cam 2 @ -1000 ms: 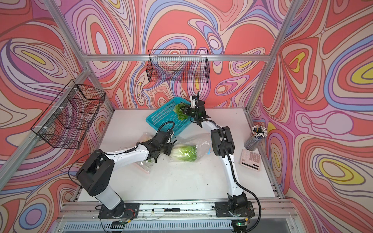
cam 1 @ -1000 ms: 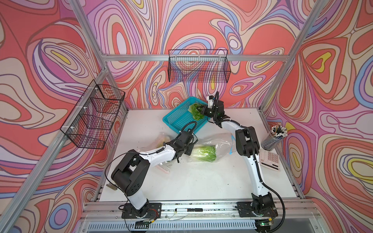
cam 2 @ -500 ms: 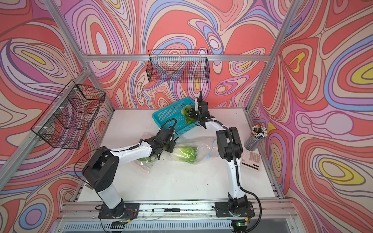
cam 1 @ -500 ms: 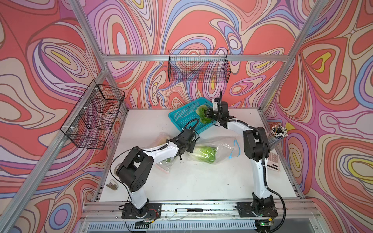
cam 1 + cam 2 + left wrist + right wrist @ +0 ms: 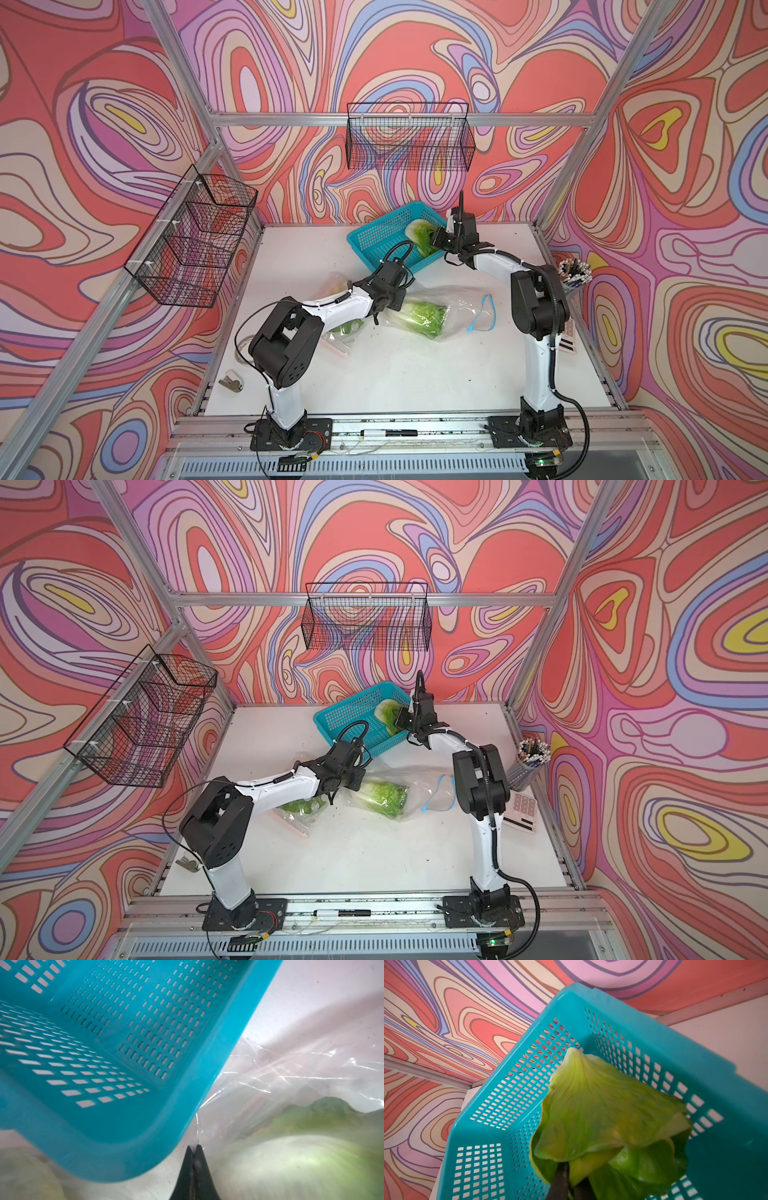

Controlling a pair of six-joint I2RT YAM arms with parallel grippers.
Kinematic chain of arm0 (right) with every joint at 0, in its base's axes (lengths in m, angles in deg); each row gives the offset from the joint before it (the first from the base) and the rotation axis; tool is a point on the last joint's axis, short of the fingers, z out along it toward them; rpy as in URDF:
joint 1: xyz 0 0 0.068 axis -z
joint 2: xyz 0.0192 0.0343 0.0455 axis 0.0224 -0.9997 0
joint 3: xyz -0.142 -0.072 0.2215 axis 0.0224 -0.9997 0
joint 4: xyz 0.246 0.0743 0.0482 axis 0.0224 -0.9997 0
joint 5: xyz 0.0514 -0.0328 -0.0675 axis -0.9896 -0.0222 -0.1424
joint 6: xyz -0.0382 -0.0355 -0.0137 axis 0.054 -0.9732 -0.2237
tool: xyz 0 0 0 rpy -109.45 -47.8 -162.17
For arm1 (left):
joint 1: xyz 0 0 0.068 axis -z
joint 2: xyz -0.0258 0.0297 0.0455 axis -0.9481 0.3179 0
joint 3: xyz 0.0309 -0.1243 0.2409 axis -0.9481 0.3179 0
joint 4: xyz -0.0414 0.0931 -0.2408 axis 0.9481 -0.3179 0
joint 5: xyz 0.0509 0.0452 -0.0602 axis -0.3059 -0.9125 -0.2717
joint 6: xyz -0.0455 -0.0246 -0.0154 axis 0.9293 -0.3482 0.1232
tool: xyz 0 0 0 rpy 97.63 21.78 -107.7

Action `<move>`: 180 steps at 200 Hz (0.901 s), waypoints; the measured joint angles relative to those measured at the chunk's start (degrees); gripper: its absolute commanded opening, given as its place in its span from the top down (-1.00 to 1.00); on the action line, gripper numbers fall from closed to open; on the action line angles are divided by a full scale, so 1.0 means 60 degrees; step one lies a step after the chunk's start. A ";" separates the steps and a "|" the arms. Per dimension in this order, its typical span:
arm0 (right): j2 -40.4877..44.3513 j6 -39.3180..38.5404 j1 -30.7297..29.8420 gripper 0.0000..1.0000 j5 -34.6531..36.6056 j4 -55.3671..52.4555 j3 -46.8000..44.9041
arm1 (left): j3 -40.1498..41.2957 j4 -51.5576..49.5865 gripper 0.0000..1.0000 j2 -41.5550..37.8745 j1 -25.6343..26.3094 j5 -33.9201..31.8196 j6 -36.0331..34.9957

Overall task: Open the zip-top bag and take out the chinese cabbages
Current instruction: Place the Chinese cabbage in the basket.

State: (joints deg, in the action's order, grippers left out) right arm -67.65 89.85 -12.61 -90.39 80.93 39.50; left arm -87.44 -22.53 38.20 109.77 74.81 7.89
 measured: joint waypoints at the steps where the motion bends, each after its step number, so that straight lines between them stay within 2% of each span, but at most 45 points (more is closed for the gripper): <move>1: -0.0004 -0.0004 0.0000 1.00 -0.0004 -0.0007 0.0015 | 0.0007 0.0000 1.00 -0.0004 0.0000 -0.0004 0.0000; 56: -0.0189 -0.0142 0.0211 1.00 -0.0153 -0.0299 0.0386 | 0.0565 -0.0033 1.00 -0.0397 -0.0007 -0.0102 0.0197; 76: -0.0193 -0.0146 0.0237 0.87 -0.0215 -0.0452 0.0459 | 0.0586 -0.0029 1.00 -0.0543 -0.0007 -0.0102 0.0222; 115: -0.0350 -0.0259 0.0397 0.43 -0.0543 -0.0765 0.0936 | 0.0616 -0.0025 1.00 -0.0612 -0.0007 -0.0087 0.0226; 180: -0.0342 -0.0597 0.0601 -0.05 -0.1020 -0.0863 0.0918 | 0.0794 0.0025 1.00 -0.0707 -0.0007 -0.0036 0.0222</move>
State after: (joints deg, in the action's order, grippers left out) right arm -69.70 86.27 -9.00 -96.51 75.75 45.00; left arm -82.67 -22.37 33.96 109.73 74.59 9.22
